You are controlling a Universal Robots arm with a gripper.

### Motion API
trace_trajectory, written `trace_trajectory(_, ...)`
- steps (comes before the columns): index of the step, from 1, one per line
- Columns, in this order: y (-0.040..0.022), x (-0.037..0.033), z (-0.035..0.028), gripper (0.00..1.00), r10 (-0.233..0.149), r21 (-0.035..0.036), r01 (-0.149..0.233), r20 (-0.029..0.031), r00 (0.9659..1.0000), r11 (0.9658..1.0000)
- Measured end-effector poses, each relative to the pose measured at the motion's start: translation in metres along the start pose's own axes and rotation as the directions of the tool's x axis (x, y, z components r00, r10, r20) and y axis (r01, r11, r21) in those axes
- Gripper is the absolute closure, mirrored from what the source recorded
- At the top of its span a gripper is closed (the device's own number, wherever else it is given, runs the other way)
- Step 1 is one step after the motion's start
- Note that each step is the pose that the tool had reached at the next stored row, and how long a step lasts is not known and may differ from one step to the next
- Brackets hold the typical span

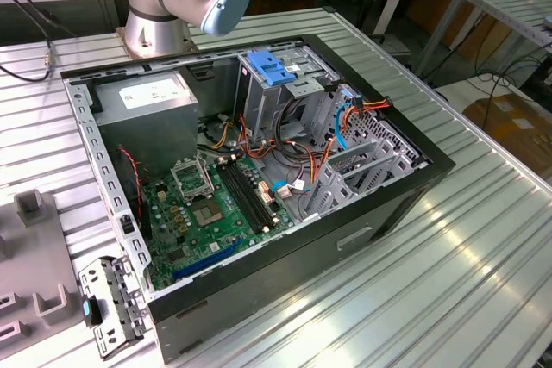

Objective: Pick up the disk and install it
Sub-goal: 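Pick up the disk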

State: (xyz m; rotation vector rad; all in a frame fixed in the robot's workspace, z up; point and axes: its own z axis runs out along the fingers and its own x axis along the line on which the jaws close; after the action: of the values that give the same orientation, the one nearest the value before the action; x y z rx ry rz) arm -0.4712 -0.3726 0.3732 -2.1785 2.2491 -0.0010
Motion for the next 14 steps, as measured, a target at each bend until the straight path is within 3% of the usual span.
trace_trajectory(14,-0.0002,-0.0002,-0.0288,0.63,0.000,0.0001,0.000,0.0001,1.0000,1.0000)
